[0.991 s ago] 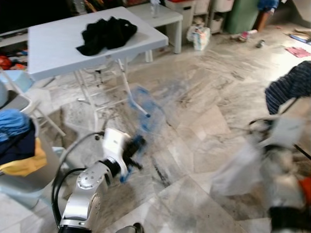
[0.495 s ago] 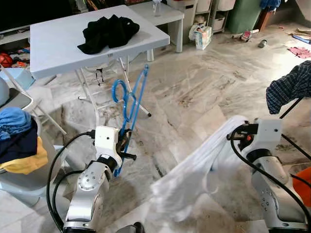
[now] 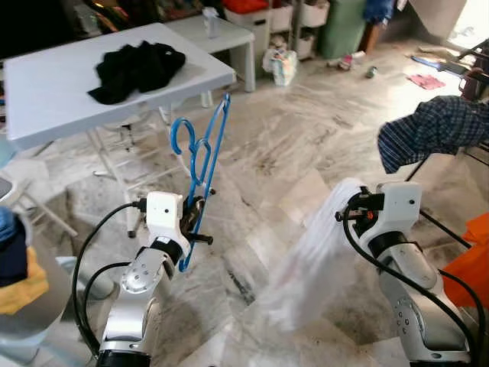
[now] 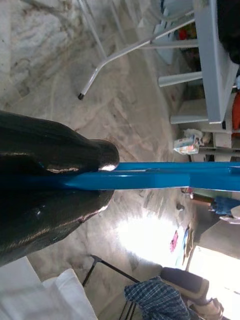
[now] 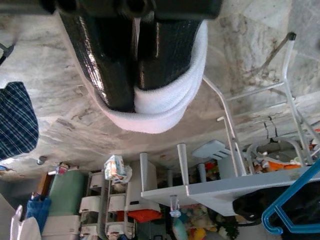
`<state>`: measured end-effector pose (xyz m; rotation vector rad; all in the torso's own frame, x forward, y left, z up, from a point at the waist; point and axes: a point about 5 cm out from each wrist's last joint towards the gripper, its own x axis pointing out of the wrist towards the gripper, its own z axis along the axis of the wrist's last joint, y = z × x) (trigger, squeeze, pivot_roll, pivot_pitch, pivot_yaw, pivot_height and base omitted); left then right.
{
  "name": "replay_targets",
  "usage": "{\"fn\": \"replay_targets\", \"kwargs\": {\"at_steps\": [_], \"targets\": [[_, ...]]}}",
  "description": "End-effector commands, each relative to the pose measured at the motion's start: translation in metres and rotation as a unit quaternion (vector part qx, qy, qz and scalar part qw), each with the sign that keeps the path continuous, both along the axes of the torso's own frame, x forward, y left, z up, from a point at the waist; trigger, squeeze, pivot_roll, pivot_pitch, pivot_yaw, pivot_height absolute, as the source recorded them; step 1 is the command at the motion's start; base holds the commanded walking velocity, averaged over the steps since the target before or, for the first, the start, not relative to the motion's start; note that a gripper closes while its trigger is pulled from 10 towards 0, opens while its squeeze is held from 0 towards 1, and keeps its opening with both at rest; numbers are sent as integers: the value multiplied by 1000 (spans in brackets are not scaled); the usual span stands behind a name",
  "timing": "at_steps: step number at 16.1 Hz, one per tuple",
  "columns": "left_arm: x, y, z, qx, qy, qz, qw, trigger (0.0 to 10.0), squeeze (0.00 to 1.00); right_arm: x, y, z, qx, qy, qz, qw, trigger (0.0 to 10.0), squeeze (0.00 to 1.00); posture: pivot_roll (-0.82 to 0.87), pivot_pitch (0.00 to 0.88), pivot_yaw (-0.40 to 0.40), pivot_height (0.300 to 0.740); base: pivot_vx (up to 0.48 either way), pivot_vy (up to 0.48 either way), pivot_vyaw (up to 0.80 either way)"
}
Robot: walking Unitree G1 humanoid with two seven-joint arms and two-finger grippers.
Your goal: Hang hanger
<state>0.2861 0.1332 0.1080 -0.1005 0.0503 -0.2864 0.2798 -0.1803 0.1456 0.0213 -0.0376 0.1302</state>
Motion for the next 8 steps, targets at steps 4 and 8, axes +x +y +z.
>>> {"fn": "replay_targets", "kwargs": {"at_steps": [4, 8], "targets": [[0, 7, 2, 1, -3, 25, 1000, 10000, 0, 6, 5, 15, -9, -27, 1, 1000, 10000, 0, -44, 55, 54, 740, 440, 0, 0], [-3, 17, 3, 6, -8, 49, 999, 10000, 0, 9, 28, 15, -24, -29, 67, 997, 10000, 0, 2, 41, 23, 740, 441, 0, 0]]}}
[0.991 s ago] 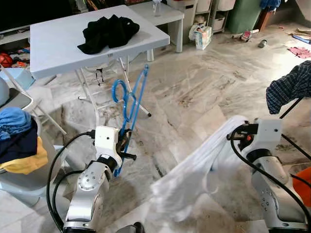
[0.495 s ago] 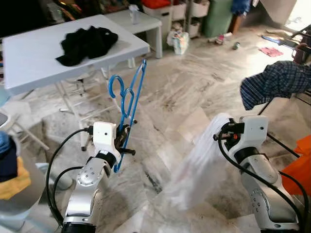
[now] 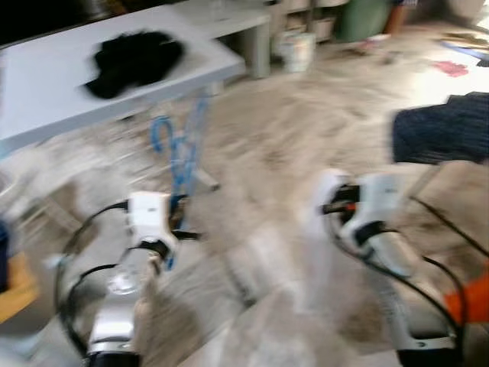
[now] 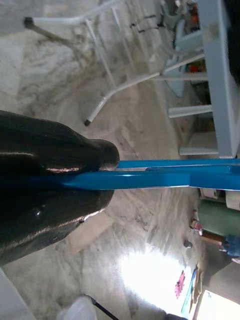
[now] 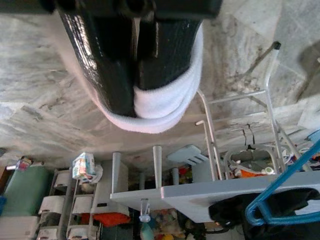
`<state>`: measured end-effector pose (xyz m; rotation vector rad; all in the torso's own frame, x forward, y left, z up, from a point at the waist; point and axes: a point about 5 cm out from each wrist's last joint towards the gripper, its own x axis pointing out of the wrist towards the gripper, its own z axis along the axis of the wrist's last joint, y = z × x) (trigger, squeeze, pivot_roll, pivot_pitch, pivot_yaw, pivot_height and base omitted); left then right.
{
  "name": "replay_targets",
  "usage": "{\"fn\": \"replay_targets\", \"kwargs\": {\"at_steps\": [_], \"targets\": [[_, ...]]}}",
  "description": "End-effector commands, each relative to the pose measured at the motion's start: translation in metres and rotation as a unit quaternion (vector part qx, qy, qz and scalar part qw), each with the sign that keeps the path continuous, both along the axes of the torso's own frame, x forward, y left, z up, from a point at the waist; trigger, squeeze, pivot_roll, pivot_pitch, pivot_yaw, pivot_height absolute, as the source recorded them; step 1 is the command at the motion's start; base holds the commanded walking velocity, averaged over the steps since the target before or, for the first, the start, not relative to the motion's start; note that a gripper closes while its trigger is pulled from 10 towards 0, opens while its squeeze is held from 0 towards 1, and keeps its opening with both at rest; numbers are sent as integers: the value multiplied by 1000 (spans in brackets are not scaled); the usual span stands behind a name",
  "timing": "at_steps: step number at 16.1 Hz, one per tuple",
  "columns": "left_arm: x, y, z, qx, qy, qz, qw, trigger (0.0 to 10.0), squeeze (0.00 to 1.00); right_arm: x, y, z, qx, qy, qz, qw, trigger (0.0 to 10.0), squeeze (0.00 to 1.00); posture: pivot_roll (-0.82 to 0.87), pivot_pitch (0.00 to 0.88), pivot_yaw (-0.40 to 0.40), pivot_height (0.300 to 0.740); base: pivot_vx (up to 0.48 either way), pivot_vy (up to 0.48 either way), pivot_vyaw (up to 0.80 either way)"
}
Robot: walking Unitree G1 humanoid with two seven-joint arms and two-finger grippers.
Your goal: Hang hanger
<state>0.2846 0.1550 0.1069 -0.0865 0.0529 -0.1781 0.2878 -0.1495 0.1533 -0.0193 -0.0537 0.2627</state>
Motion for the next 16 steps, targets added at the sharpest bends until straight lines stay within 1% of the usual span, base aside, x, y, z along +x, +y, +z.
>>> {"fn": "replay_targets", "kwargs": {"at_steps": [1, 2, 4, 5, 6, 7, 12, 13, 15, 16], "targets": [[-2, -4, 5, -1, -11, -1, 1000, 10000, 0, 1, 0, 7, 6, -16, 9, 1000, 10000, 0, 2, 41, 23, 740, 442, 0, 0], [-3, -3, 5, -1, -11, 4, 1000, 10000, 0, 2, 3, 7, 6, -19, 14, 1000, 10000, 0, 17, 38, 16, 740, 442, 0, 0], [-6, 1, 5, 1, -11, 14, 1000, 10000, 0, 2, 10, 4, 12, -7, 19, 1000, 10000, 0, 29, 37, 13, 740, 439, 0, 0], [-7, 3, 4, 3, -10, 18, 1000, 10000, 0, 2, 11, 4, 20, -4, 17, 1000, 10000, 0, 30, 37, 13, 740, 442, 0, 0], [-7, 3, 4, 3, -10, 20, 1000, 10000, 0, 1, 10, 4, 13, -8, 14, 1000, 10000, 0, 29, 37, 14, 740, 439, 0, 0], [-7, 2, 4, 3, -9, 20, 1000, 10000, 0, 0, 9, 4, 18, -12, 11, 1000, 10000, 0, 27, 38, 16, 740, 439, 0, 469], [-4, -2, 3, 2, -3, 15, 1000, 10000, 0, -1, 7, 3, 24, -10, 0, 1000, 10000, 0, 5, 39, 29, 740, 423, 0, 800], [-4, -2, 1, 4, 3, 18, 1000, 10000, 0, -2, 7, 2, 26, -10, 0, 1000, 10000, 0, 6, 40, 31, 740, 322, 0, 600], [-3, 0, -1, 8, 12, 33, 999, 10000, 0, -1, 7, 2, 28, -10, -1, 1000, 10000, 0, 7, 44, 31, 740, 0, 0, 0], [-2, 0, 1, 14, 0, 46, 999, 10000, 0, 0, 7, 1, 29, -9, -2, 1000, 10000, 0, 12, 54, 32, 740, 0, 0, 0]]}}
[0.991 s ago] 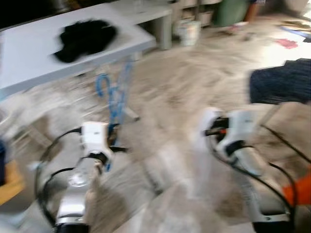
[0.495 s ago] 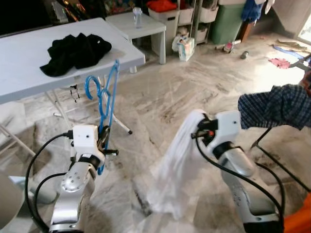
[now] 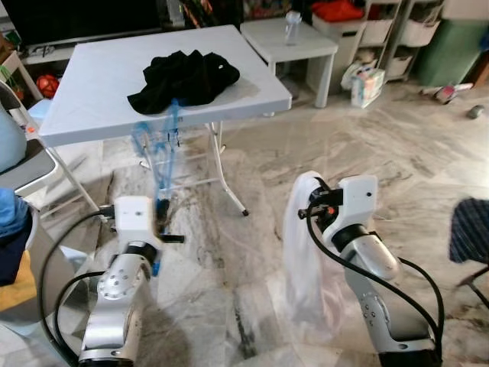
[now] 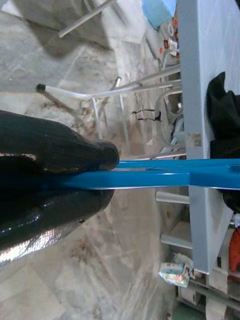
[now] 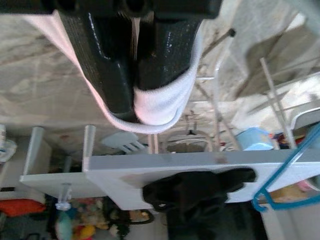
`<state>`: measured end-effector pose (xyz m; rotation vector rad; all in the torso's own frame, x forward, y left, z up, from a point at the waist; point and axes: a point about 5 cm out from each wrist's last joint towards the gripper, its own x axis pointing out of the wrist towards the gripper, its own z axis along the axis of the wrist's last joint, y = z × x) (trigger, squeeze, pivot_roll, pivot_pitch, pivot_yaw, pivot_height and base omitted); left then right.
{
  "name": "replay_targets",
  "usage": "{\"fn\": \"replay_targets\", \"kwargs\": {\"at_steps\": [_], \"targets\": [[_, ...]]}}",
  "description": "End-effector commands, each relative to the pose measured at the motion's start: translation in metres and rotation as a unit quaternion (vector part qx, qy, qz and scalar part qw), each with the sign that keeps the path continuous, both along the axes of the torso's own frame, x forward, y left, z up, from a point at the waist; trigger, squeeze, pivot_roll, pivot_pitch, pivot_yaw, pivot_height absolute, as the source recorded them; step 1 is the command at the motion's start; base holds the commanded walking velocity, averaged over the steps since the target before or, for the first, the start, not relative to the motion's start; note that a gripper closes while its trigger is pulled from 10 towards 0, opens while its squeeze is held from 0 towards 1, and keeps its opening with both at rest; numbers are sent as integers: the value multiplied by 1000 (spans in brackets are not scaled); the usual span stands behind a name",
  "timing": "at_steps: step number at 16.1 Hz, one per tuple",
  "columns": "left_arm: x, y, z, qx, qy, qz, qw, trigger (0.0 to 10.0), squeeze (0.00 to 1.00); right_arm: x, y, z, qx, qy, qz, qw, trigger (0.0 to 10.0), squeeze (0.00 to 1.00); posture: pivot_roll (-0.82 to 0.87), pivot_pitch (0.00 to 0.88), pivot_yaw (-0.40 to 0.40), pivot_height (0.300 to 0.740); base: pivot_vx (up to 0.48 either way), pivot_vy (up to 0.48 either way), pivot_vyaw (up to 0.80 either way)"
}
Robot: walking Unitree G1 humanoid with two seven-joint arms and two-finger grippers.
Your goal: Hang hanger
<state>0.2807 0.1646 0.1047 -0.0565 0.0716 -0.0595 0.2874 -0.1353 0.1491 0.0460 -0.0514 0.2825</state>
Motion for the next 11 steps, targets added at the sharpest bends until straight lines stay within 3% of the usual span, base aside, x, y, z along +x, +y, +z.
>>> {"fn": "replay_targets", "kwargs": {"at_steps": [1, 3, 5, 8, 11], "targets": [[2, -9, 5, 5, -16, -6, 1000, 10000, 0, 0, -7, 5, 1, -12, -14, 1000, 10000, 0, 14, 52, 31, 740, 0, 0, 0], [3, -7, 9, 4, -15, -12, 1000, 10000, 0, 1, -6, 4, 7, -12, -15, 1000, 10000, 0, 14, 53, 30, 740, 0, 0, 0], [-1, 7, 20, 26, -28, 10, 999, 10000, 0, 1, -3, 7, 4, -16, -10, 1000, 10000, 0, 10, 54, 27, 740, 0, 0, 0], [-6, 7, 26, 23, -15, -32, 999, 10000, 0, -1, -4, 7, 4, -18, -8, 1000, 10000, 0, 7, 56, 30, 740, 0, 0, 0], [-5, 2, 28, 9, -21, -20, 1000, 10000, 0, -3, -2, 9, 3, -23, -8, 1000, 10000, 0, -11, 54, 28, 740, 0, 0, 344]]}}
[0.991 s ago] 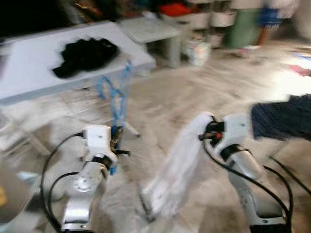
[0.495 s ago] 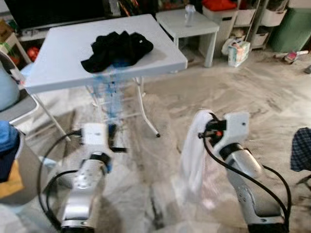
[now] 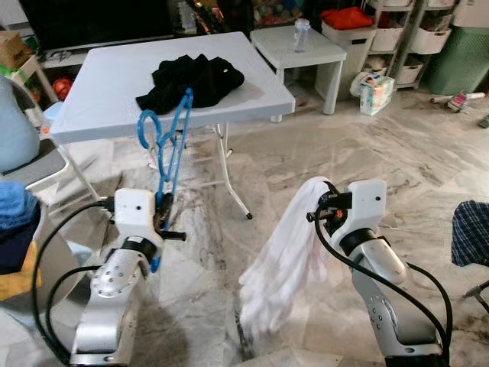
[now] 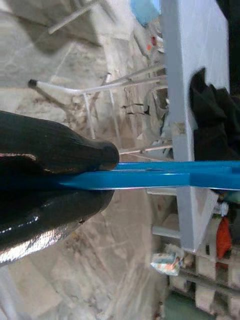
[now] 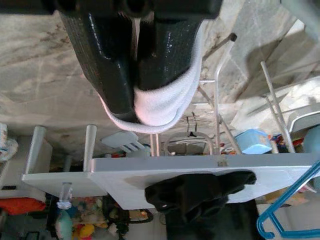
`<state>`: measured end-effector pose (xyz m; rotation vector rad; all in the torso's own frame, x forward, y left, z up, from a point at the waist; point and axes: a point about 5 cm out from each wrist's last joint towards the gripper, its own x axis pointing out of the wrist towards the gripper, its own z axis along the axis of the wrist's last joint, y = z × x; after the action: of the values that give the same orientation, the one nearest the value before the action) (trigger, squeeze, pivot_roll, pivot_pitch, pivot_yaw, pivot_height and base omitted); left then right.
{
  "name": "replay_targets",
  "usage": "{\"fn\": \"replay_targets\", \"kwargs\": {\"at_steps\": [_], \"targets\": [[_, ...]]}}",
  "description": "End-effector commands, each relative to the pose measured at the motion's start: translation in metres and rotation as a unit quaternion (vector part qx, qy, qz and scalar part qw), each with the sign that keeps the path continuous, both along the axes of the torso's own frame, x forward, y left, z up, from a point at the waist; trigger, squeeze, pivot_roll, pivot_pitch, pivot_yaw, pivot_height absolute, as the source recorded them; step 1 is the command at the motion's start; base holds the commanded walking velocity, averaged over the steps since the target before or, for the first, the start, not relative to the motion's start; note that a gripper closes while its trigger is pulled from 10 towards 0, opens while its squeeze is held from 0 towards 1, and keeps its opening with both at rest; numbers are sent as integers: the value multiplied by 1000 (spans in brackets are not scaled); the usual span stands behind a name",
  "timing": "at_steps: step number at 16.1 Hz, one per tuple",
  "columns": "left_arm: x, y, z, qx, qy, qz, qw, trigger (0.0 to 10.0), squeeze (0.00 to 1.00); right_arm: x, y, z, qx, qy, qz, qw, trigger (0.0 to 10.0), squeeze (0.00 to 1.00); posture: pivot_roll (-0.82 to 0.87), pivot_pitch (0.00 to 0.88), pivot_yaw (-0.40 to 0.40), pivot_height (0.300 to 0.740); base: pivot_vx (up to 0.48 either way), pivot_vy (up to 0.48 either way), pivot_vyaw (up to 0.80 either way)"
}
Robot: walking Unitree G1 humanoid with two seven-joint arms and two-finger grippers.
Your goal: Hang hanger
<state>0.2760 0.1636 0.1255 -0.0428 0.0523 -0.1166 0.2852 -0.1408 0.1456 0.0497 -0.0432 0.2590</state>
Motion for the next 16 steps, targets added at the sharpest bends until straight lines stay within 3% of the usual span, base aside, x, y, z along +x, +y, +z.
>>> {"fn": "replay_targets", "kwargs": {"at_steps": [1, 5, 9, 16], "targets": [[-1, 1, 5, -6, -6, 16, 1000, 10000, 0, -1, 4, 12, -1, -28, 5, 1000, 10000, 0, -11, 54, 28, 740, 255, 0, 544], [-4, -4, 1, -26, 1, 38, 999, 10000, 0, 0, 4, 13, -5, -29, 10, 1000, 10000, 0, -13, 59, 19, 740, 260, 0, 644], [-7, -4, 2, -30, 0, 40, 999, 10000, 0, 3, 5, 14, 0, -30, 4, 1000, 10000, 0, -2, 64, 18, 740, 333, 0, 0], [1, -4, 6, -32, -10, 44, 998, 10000, 0, 4, 2, 15, 9, -24, -21, 999, 10000, 0, -13, 62, 18, 740, 370, 0, 0]]}}
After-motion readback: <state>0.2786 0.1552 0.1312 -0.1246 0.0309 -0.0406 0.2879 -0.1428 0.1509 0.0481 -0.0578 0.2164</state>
